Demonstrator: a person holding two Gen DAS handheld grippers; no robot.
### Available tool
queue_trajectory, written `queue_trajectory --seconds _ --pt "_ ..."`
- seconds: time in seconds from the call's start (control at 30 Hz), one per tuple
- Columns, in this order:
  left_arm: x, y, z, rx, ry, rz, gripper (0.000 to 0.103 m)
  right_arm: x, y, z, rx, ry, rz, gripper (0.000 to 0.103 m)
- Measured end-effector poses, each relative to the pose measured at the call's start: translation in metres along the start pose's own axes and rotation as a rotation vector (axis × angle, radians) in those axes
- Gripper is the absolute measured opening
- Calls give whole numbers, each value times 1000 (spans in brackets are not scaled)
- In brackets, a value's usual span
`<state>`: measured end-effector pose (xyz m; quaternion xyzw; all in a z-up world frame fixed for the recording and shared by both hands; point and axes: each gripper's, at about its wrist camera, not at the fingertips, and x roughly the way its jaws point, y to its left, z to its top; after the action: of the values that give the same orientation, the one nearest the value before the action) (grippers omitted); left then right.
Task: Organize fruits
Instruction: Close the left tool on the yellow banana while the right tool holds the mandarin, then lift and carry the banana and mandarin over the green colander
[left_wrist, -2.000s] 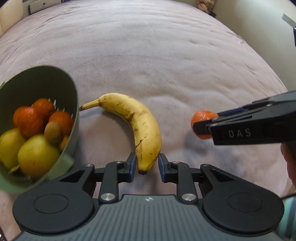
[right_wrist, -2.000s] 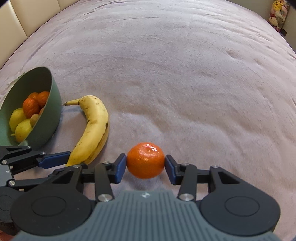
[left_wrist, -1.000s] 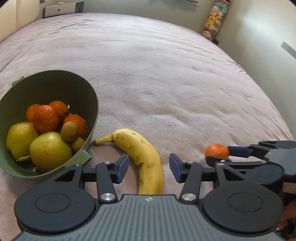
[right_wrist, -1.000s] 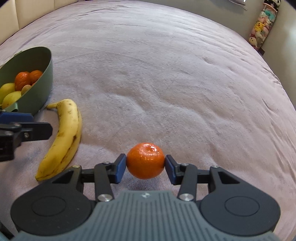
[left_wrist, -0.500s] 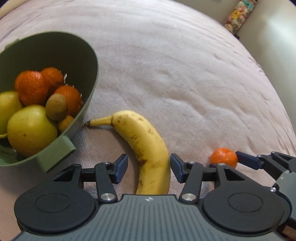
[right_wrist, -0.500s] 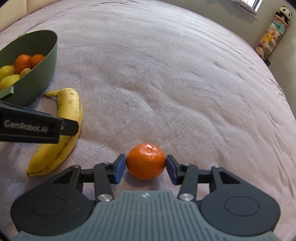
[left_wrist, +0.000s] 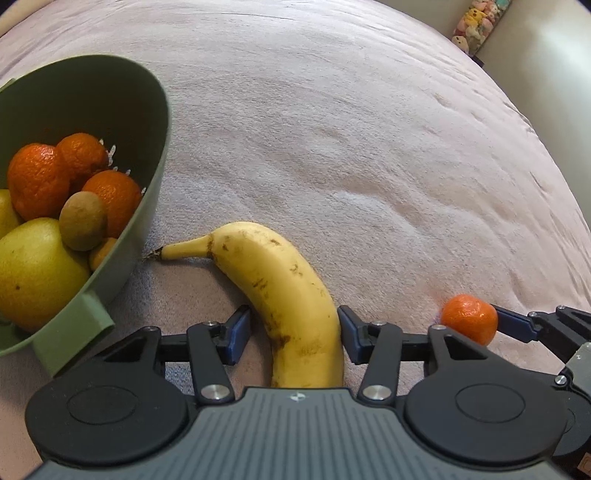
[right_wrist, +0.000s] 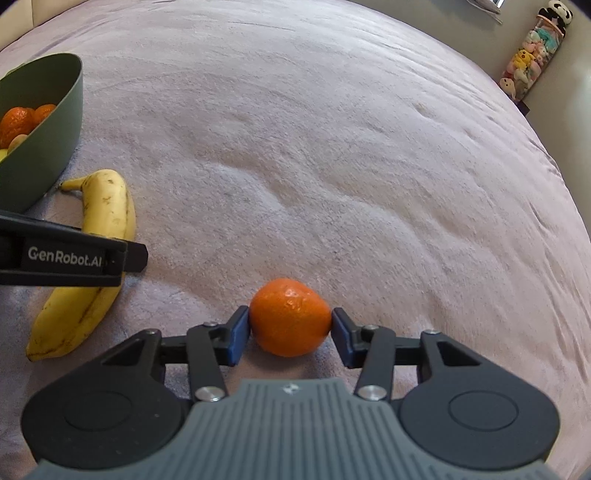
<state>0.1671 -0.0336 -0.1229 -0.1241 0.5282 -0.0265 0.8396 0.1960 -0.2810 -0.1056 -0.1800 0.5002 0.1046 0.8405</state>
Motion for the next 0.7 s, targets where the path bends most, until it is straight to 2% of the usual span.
queue_trajectory --seconds 0.37,0.7 --pt "-8 -2 0 14 -8 -21 47 -4 -5 3 39 -4 19 44" --pt "-36 0 -9 26 -33 -63 45 -18 -3 9 29 -46 38 43"
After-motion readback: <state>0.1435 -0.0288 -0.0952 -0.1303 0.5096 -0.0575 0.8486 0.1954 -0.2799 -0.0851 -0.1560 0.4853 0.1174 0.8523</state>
